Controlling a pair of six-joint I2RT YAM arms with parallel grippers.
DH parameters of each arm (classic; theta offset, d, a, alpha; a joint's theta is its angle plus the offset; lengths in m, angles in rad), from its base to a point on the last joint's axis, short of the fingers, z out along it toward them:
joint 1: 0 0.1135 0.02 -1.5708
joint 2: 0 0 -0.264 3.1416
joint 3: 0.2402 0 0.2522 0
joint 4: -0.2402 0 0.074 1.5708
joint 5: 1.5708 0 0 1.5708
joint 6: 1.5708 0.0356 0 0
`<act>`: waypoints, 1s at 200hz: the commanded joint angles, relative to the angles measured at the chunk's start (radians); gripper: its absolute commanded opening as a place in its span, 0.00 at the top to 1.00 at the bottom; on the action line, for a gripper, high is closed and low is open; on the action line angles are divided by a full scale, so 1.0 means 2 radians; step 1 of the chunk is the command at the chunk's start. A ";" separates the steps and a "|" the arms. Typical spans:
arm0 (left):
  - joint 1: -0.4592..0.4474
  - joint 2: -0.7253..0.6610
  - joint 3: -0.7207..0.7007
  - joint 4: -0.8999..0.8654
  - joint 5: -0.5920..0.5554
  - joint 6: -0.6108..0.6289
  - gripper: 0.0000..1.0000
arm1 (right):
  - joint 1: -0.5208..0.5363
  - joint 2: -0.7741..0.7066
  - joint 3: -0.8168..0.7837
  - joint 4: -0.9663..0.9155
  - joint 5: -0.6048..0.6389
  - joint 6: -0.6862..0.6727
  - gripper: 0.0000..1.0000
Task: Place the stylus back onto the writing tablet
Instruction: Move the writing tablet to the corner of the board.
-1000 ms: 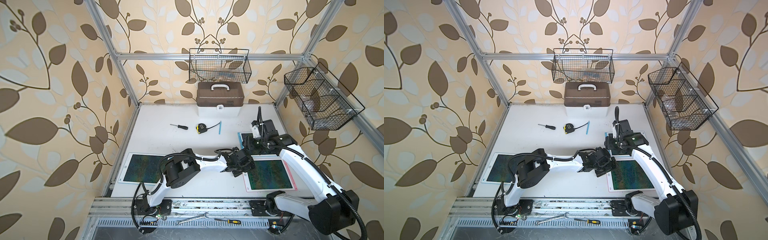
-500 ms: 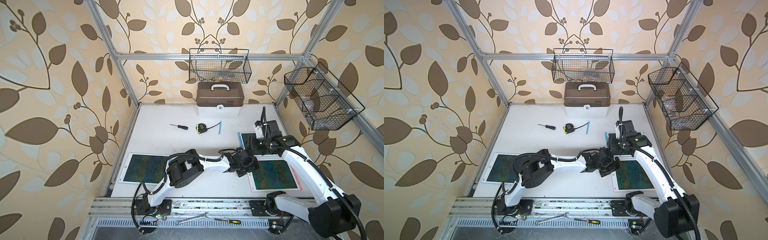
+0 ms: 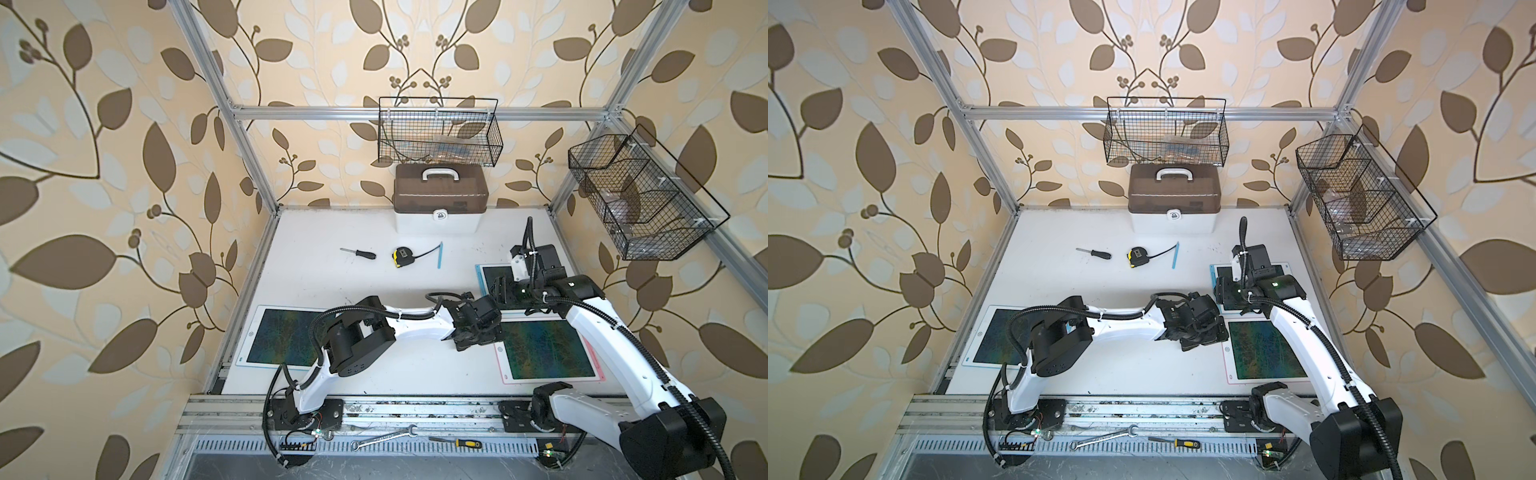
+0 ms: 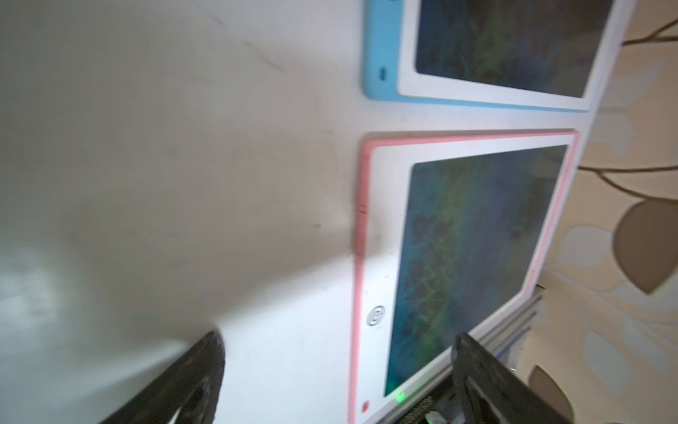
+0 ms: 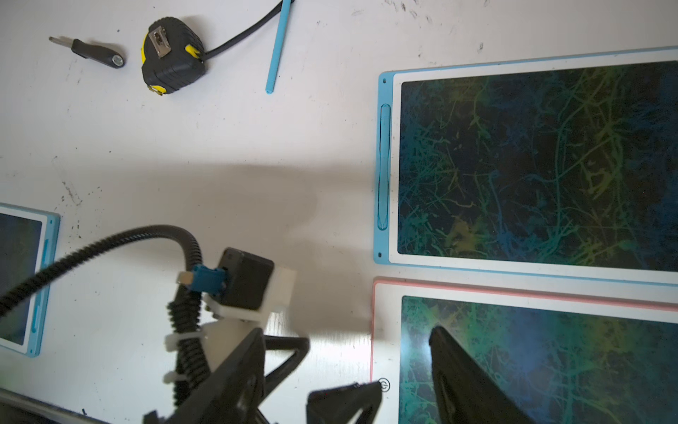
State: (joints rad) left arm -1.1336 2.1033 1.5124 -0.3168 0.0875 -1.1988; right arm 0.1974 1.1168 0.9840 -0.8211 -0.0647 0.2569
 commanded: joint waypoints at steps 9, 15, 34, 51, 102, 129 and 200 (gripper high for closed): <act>0.013 -0.069 -0.046 -0.108 -0.055 0.021 0.03 | 0.013 -0.009 -0.013 -0.004 -0.011 0.005 0.27; 0.016 -0.081 -0.059 -0.112 -0.059 0.018 0.03 | 0.016 -0.010 -0.013 -0.004 -0.011 0.008 0.27; 0.024 -0.123 -0.101 -0.128 -0.077 0.006 0.03 | 0.034 -0.014 -0.013 0.001 -0.011 0.019 0.26; 0.033 -0.165 -0.145 -0.137 -0.092 -0.008 0.03 | 0.060 -0.018 -0.013 0.006 -0.008 0.030 0.25; 0.071 -0.283 -0.245 -0.191 -0.131 -0.051 0.02 | 0.104 -0.021 -0.025 0.021 -0.017 0.044 0.25; 0.105 -0.364 -0.289 -0.211 -0.140 -0.060 0.02 | 0.112 -0.017 -0.026 0.026 -0.024 0.045 0.24; 0.271 -0.489 -0.341 -0.236 -0.117 0.006 0.02 | 0.134 0.005 -0.014 0.028 -0.031 0.043 0.23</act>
State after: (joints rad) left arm -0.6819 1.1530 0.8528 -0.7414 -0.1581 -1.2533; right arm 0.4500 1.1053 0.9405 -0.7631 -0.1085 0.3473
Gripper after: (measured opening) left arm 0.980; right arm 0.768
